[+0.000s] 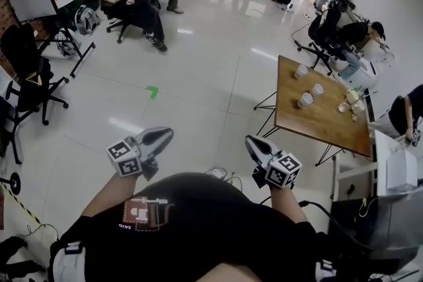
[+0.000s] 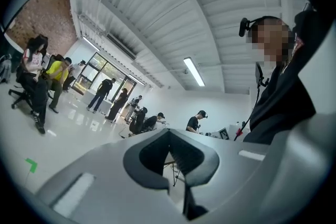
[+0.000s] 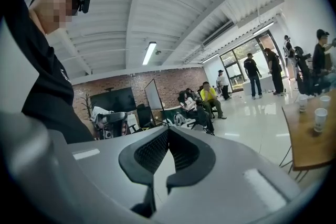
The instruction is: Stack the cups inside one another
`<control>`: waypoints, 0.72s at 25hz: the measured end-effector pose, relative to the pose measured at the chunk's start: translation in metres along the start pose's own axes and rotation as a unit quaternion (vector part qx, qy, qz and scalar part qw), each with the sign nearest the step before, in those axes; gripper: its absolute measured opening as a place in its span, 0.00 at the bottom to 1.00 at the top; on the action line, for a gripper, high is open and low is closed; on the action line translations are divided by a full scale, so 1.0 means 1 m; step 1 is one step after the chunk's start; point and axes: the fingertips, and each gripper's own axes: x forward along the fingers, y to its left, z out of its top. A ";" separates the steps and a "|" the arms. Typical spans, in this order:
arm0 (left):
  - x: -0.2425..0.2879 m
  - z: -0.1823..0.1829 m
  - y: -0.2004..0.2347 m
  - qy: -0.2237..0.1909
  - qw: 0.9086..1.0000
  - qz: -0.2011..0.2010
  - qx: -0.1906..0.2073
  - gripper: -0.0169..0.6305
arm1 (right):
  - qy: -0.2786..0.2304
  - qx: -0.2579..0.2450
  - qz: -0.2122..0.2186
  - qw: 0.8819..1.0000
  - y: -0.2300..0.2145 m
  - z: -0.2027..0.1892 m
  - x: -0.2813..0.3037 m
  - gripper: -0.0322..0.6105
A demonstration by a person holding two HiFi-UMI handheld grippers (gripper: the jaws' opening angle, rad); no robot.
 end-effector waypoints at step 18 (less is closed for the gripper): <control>0.153 0.071 0.241 0.040 0.997 -0.073 0.005 0.03 | -0.029 0.002 -0.059 0.998 -0.184 0.092 0.183 0.07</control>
